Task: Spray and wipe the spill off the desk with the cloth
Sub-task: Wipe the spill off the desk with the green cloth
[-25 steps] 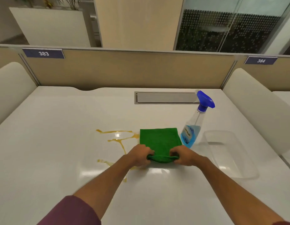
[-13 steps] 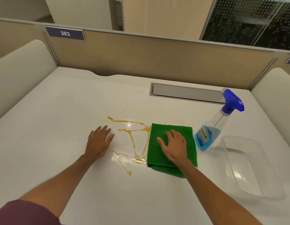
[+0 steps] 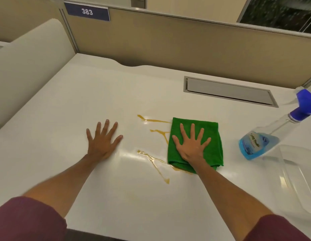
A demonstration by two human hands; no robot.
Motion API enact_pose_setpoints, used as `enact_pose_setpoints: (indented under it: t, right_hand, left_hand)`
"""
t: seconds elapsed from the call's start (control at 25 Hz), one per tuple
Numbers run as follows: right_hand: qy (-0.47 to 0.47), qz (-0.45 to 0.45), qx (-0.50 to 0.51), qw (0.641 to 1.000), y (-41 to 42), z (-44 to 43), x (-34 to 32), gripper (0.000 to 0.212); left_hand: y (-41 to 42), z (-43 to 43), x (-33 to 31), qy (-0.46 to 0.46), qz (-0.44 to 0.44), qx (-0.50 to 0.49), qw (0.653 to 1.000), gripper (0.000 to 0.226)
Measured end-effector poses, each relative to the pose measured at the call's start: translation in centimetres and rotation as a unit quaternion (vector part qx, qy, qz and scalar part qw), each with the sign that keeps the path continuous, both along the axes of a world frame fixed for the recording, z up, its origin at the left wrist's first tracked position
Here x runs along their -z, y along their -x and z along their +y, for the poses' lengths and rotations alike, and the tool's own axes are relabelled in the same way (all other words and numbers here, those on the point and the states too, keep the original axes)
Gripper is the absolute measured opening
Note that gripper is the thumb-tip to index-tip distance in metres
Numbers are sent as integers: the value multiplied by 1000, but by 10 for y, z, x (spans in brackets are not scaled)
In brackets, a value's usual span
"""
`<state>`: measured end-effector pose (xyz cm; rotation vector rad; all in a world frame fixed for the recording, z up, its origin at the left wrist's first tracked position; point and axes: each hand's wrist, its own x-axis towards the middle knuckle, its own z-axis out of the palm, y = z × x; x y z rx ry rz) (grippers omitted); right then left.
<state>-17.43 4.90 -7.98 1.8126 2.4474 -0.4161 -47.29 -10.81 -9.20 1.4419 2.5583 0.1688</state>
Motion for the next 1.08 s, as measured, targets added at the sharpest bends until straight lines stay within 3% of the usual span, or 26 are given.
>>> enact_pose_setpoints:
  t: [0.16, 0.4, 0.64, 0.8, 0.92, 1.08]
  right_hand:
    - [-34, -22, -55, 998, -5, -30, 10, 72]
    - [-18, -6, 31, 999, 13, 18, 6, 72]
    - [-38, -21, -94, 995, 62, -15, 13, 69]
    - [-41, -12, -49, 998, 52, 5, 9, 68]
    - [-29, -7, -42, 999, 95, 28, 8, 65]
    - [-16, 1, -120, 993, 154, 15, 6, 62]
  left_hand:
    - [-1, 0, 1, -20, 8, 3, 1000, 65]
    - [7, -3, 2, -15, -10, 19, 1000, 68]
    - [7, -6, 3, -35, 4, 18, 999, 67]
    - [4, -6, 4, -44, 13, 12, 999, 67]
    - [7, -5, 6, -40, 15, 12, 999, 68]
    - [9, -5, 7, -31, 18, 14, 999, 68]
